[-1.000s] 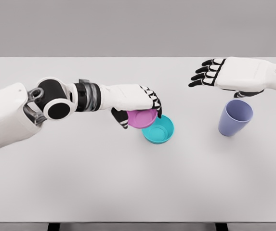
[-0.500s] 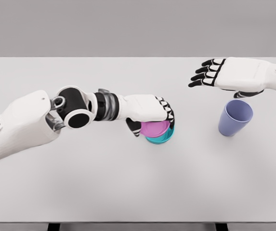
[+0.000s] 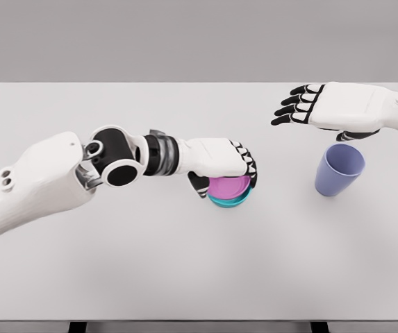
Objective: Stacking bowl and cup with both arms
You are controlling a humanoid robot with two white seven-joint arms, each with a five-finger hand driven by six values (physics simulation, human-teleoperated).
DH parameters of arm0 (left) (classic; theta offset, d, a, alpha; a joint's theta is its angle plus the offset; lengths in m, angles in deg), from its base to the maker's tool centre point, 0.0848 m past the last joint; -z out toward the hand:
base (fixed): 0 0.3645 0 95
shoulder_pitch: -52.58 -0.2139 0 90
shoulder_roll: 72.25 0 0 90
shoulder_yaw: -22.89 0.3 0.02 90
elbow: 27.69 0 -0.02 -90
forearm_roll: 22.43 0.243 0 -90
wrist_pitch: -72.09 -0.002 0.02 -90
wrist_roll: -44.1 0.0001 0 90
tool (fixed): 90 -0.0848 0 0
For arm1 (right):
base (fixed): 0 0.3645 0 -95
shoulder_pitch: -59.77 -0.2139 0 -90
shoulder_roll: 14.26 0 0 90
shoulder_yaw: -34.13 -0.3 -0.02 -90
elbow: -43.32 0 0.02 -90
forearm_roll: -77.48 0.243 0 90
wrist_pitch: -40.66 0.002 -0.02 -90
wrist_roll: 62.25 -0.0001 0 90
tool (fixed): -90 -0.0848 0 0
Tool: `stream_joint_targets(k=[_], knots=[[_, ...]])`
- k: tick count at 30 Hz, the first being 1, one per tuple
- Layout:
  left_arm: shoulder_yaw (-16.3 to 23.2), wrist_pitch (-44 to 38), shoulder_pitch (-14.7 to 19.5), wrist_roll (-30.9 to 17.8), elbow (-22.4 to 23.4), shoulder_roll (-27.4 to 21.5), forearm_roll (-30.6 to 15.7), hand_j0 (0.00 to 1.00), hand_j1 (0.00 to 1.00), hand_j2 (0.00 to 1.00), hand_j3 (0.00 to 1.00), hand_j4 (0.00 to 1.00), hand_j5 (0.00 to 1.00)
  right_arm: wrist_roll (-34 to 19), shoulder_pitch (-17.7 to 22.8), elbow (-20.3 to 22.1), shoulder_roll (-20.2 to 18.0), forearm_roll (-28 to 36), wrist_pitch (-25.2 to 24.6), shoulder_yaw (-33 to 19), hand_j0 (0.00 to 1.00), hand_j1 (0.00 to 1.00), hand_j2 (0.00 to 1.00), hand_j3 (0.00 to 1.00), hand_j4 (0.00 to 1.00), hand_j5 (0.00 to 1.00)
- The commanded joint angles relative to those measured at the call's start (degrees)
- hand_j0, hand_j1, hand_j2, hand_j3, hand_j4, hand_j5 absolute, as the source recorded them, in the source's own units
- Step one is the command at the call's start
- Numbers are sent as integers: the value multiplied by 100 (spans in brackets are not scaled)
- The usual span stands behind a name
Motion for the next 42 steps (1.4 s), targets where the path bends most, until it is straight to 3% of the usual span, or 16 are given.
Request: stream_joint_targets(k=[1, 15, 17, 18, 31, 38, 40, 42], knots=[[-4, 8, 0, 1, 61, 40, -5, 66, 66, 66, 66, 66, 66, 3, 0, 0, -8, 22, -15, -3, 100, 100, 100, 100, 100, 100], [-4, 17, -9, 1, 175, 119, -5, 69, 69, 69, 69, 69, 69, 3, 9, 0, -25, 22, -15, -3, 100, 100, 100, 100, 100, 100], [-4, 17, -9, 1, 175, 111, -5, 97, 97, 97, 97, 97, 97, 3, 9, 0, -17, 22, -15, -3, 100, 100, 100, 100, 100, 100], [-4, 17, -9, 1, 175, 111, -5, 100, 100, 100, 100, 100, 100, 3, 9, 0, -17, 22, -15, -3, 100, 100, 100, 100, 100, 100], [-153, 43, 35, 1, 35, -126, -137, 100, 100, 100, 100, 100, 100, 3, 9, 0, -25, 22, -15, -12, 100, 100, 100, 100, 100, 100], [-821, 1712, -9, 1, -71, -716, -471, 100, 100, 100, 100, 100, 100, 3, 0, 0, -25, 22, -15, -12, 100, 100, 100, 100, 100, 100], [-1076, 2486, -26, 1, -71, -891, -761, 100, 100, 100, 100, 100, 100, 3, 0, 0, -34, 22, -15, -12, 100, 100, 100, 100, 100, 100], [-1278, 3040, -35, 1, -71, -1330, -1402, 100, 100, 100, 100, 100, 100, 3, 0, 0, -25, 22, -15, -12, 100, 100, 100, 100, 100, 100]])
